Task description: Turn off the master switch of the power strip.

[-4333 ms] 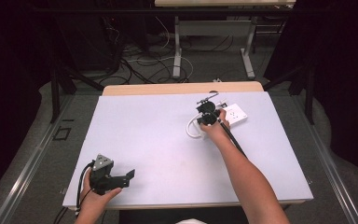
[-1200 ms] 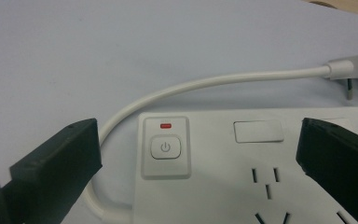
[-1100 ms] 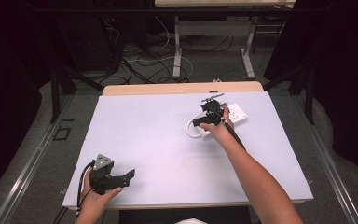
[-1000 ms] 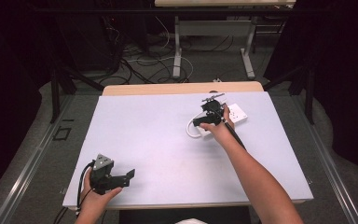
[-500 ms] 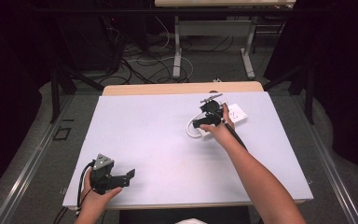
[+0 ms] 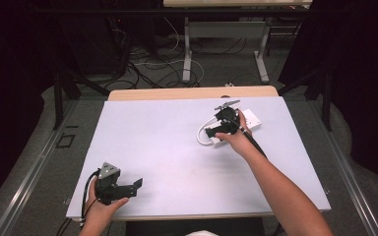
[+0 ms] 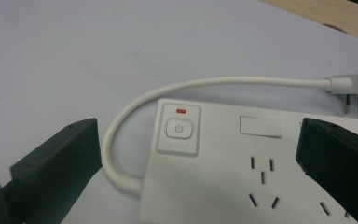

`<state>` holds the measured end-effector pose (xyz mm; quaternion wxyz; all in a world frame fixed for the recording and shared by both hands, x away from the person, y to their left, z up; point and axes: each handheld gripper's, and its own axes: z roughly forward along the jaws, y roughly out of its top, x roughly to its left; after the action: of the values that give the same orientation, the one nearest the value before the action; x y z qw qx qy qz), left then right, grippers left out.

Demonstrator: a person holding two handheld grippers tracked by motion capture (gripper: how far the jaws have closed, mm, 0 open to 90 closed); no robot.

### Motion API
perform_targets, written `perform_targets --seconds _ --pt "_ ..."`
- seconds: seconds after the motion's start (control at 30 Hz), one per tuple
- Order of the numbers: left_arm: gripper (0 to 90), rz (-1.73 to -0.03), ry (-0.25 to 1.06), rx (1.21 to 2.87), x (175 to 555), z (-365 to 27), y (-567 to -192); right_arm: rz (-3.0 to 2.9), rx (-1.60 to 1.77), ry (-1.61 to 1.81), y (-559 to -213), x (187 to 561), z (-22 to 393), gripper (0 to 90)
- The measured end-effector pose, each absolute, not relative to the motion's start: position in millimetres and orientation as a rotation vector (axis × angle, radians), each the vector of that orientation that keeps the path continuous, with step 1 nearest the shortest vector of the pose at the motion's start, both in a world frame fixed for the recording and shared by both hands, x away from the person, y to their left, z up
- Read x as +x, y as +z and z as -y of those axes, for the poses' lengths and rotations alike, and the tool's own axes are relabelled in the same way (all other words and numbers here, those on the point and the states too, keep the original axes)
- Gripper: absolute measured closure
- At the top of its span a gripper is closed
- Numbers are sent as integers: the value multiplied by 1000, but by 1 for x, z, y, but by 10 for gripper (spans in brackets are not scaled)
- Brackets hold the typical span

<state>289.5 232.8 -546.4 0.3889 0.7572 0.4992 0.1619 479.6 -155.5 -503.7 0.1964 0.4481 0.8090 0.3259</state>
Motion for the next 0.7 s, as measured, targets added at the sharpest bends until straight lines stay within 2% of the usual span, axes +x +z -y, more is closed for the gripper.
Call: perform_targets --seconds 0.7 --pt "63 -1274 419 1923 290 -232 -547 -2271 1216 996 -488 429 188 0"
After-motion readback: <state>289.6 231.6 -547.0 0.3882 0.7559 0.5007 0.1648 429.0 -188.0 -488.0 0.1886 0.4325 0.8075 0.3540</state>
